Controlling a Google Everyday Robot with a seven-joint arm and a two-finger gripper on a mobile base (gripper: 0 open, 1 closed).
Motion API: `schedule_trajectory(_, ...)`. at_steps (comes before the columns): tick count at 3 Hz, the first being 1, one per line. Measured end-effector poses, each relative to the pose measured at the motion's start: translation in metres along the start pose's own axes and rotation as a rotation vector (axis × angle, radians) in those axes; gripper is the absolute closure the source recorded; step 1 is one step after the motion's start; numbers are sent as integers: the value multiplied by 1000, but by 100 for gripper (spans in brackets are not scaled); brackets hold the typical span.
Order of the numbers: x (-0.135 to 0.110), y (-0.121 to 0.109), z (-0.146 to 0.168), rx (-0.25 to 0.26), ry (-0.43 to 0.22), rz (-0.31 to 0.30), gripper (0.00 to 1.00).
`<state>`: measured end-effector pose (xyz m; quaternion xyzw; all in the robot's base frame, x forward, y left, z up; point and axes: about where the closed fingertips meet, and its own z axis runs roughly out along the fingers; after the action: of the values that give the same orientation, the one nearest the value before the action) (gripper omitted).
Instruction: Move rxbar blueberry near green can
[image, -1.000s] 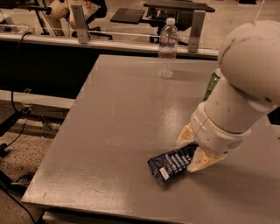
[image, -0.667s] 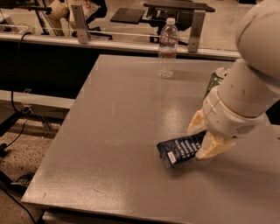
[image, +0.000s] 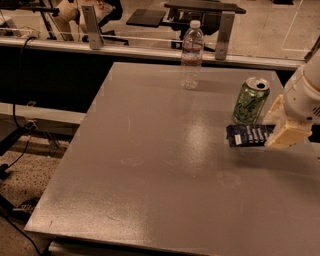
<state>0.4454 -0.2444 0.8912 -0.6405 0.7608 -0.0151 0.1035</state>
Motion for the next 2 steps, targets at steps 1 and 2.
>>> schedule_trajectory(1, 26, -20, 2, 32, -3, 73, 100)
schedule_trajectory(2, 33, -29, 13, 34, -19, 102, 100)
